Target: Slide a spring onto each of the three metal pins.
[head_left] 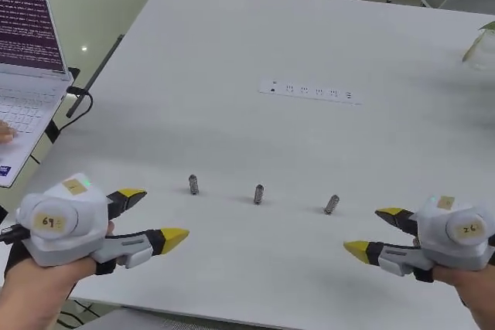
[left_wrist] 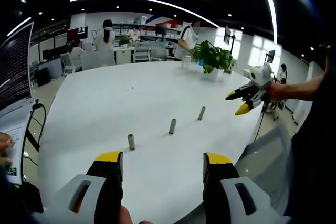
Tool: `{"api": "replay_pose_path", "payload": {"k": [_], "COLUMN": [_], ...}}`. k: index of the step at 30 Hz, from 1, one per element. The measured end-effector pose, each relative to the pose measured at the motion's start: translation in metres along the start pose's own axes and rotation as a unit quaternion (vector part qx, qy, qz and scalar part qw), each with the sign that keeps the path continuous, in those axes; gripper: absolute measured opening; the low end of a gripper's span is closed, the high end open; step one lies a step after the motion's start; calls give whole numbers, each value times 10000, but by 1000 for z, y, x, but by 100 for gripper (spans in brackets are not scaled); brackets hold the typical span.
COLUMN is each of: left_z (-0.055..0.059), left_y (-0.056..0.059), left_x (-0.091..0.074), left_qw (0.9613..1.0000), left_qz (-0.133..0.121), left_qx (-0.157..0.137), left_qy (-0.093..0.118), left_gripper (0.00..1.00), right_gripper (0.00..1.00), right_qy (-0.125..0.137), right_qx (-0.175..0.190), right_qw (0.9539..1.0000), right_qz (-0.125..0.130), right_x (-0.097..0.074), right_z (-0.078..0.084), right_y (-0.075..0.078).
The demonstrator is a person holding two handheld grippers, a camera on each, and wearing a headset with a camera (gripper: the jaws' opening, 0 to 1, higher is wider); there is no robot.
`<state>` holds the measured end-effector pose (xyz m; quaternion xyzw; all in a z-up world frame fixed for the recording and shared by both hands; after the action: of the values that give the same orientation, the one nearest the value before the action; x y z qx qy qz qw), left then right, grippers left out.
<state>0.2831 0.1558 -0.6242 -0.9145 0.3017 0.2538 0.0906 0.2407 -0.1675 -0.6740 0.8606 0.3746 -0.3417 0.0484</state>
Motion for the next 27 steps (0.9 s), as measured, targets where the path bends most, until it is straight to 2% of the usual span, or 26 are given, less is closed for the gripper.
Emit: {"api": "replay_pose_path", "payload": {"k": [4, 9, 15, 23, 27], "left_z": [0, 0, 3, 6, 8], "left_y": [2, 5, 7, 5, 4], "left_x": [-1, -1, -3, -6, -7], "left_qw": [10000, 10000, 10000, 9999, 9999], "left_qz": [26, 53, 67, 43, 4], "left_qx": [-9, -3, 46, 66, 94], "left_qy": [3, -10, -46, -64, -70], "left_gripper": [58, 59, 60, 61, 62], "right_gripper": [64, 66, 69, 71, 71], "right_qy": [230, 276, 349, 393, 300], "right_qx": [200, 238, 287, 270, 173], "right_qw": [9995, 9993, 9990, 9989, 9994], "right_qz": [57, 55, 32, 25, 24], "right_x": [-2, 0, 1, 0, 1], "right_z": [1, 6, 8, 4, 3], "right_y": [-6, -20, -29, -29, -29]}}
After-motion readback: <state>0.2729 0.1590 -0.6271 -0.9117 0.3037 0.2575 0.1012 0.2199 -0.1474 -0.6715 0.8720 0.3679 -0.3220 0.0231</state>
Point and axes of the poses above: the centre of the closed fingertips' face, and the gripper's own axes: x roughly forward along the fingers, y roughly to its right, z roughly out of its underside, the point moved 2 cm from there along -x, roughly backward along the fingers, and after that the axes turned 13 degrees about -z, right-handed, at the moved point
